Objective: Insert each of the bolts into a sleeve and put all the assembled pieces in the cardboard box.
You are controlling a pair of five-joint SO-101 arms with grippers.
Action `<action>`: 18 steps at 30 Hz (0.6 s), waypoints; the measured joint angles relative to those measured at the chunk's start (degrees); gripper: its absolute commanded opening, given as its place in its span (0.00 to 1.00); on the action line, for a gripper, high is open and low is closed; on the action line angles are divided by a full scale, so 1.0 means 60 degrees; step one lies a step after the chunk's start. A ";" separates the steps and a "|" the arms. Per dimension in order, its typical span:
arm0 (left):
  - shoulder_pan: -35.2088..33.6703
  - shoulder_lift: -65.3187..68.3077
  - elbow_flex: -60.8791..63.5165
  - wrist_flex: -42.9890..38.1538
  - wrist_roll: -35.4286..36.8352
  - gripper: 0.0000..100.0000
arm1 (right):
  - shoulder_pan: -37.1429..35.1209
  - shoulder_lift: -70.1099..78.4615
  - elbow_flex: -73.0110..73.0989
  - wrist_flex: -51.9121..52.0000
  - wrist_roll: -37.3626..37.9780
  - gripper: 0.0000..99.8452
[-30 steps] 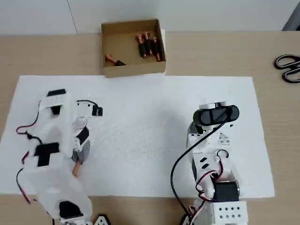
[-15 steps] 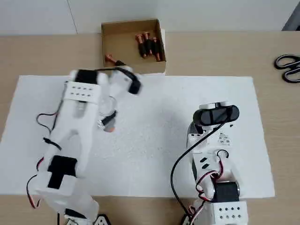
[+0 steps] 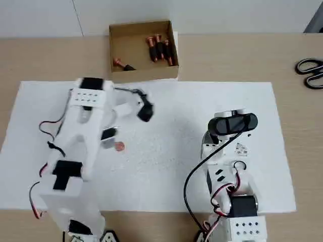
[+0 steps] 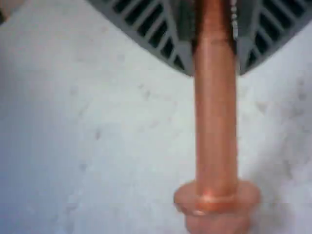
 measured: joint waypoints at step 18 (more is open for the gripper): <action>-0.1099 0.2535 -0.1040 0.0088 0.0498 0.07 | 0.0000 0.0000 0.0000 0.0000 0.0000 0.00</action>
